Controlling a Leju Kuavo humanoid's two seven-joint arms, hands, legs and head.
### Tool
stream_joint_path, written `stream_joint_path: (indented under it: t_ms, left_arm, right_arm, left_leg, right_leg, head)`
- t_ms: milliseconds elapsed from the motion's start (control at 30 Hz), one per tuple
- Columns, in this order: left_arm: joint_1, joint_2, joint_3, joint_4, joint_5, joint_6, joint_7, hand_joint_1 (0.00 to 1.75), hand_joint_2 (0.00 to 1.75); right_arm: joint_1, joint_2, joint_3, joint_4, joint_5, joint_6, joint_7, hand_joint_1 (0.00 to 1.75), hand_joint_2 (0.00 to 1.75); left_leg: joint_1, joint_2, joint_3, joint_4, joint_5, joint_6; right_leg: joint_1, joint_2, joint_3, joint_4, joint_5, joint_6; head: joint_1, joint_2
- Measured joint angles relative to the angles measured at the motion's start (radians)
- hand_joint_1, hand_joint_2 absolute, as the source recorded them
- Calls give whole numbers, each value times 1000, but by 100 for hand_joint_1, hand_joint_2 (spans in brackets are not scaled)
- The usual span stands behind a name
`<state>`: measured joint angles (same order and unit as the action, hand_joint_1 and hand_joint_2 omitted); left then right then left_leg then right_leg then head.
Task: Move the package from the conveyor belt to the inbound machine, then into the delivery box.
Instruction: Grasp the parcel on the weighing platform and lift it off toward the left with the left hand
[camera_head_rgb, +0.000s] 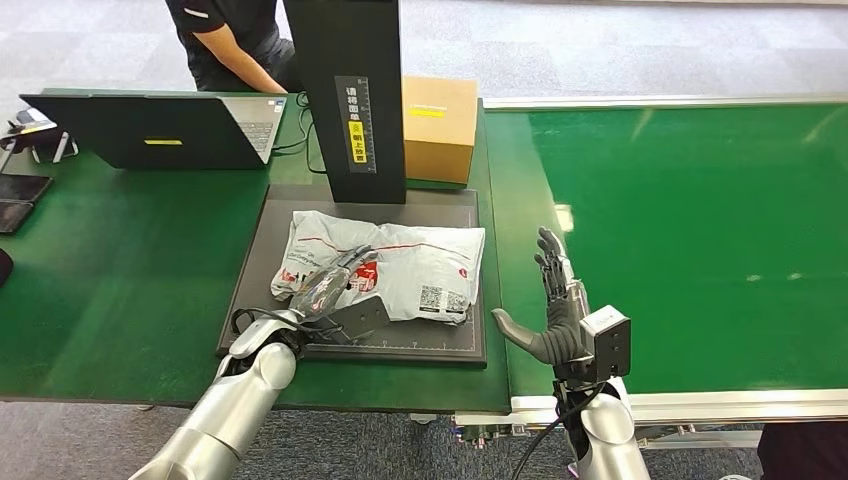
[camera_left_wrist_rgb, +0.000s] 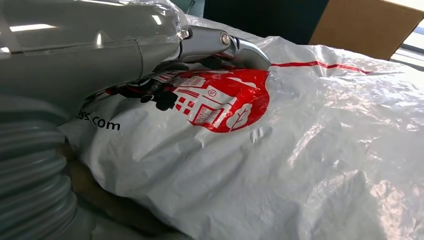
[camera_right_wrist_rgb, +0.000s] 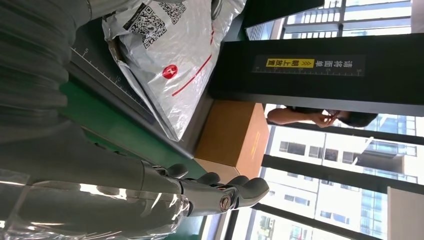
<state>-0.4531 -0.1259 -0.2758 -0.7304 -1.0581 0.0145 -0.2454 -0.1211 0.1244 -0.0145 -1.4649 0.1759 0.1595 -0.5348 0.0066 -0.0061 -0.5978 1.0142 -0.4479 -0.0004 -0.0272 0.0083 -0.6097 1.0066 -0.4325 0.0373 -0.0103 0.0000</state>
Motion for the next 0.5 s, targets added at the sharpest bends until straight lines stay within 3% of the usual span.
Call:
stream_joint_path:
  t_ms: [267,500]
  left_arm:
    - [3,3,-6,0,9,55,-76,175,175]
    - [4,7,-20,-2,9,63,-88,175,175]
  right_arm:
    - [5,0,0,0,-3,-2,2,0,175]
    - [6,0,0,0,-7,-2,3,0,175]
  left_leg:
    - [0,0,0,0,0,0]
    - [0,0,0,0,0,0]
  right_leg:
    - [0,0,0,0,0,0]
    - [0,0,0,0,0,0]
  head:
    - [0,0]
    - [0,0]
